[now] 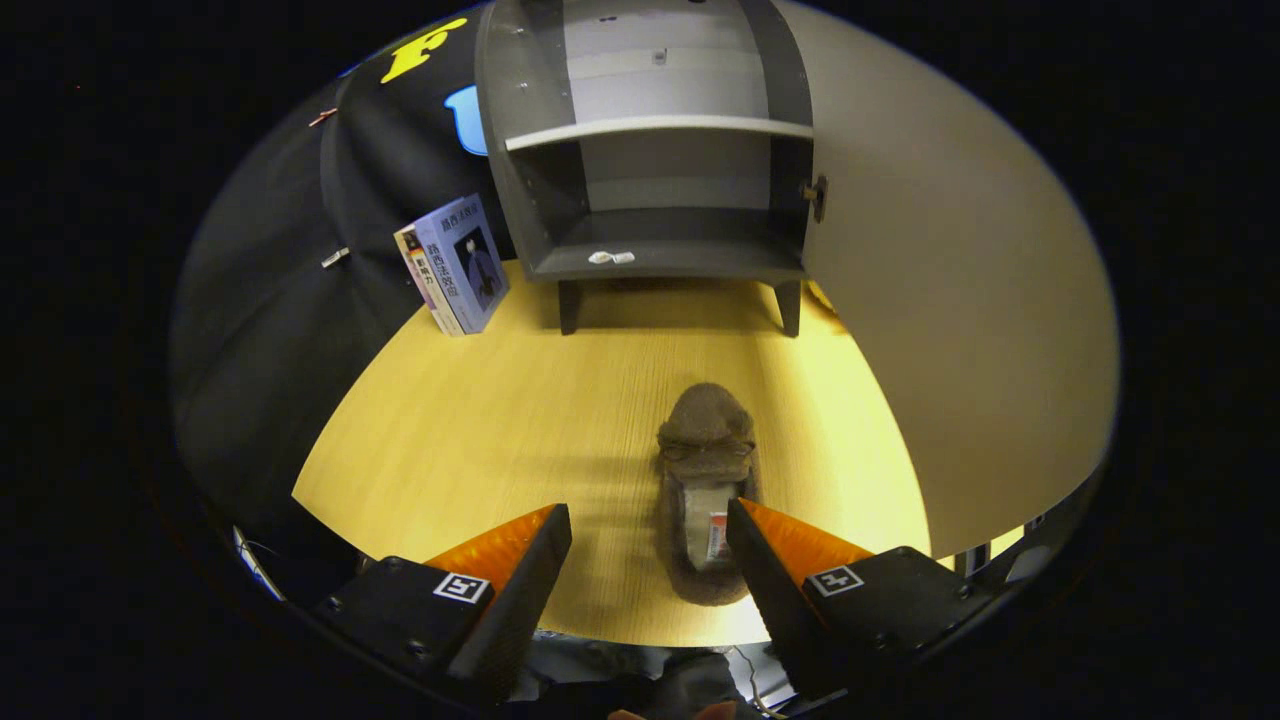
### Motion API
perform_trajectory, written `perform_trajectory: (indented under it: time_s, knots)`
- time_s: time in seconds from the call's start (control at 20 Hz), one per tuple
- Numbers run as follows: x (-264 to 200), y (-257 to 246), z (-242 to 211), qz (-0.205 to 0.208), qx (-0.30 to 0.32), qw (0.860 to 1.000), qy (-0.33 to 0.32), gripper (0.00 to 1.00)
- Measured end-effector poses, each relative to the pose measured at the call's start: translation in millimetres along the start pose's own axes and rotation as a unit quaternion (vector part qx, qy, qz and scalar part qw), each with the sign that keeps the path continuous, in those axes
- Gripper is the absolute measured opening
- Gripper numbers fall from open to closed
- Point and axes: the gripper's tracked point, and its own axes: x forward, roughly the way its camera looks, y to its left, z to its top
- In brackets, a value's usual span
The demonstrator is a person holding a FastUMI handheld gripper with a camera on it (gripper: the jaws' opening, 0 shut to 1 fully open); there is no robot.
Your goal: Open the shoe cabinet door, grab the shoes and put them into the shoe cabinet, then close the shoe cabinet door.
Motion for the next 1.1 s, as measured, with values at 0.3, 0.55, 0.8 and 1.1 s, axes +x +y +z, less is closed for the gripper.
perform_trajectory:
  time_s: [0.3, 0.55, 0.8, 1.1]
  knots:
    - [73.9, -7.3, -25.1, -0.019, -0.002, 0.999, 0.028, 0.82]
    - [132.7, -21.1, -11.7, -0.058, 0.011, 0.998, -0.004, 0.53]
    - [148.8, -31.7, 7.2, -0.083, 0.058, 0.994, -0.029, 0.16]
    - [115.4, -30.6, 26.2, -0.066, 0.034, 0.996, -0.044, 0.10]
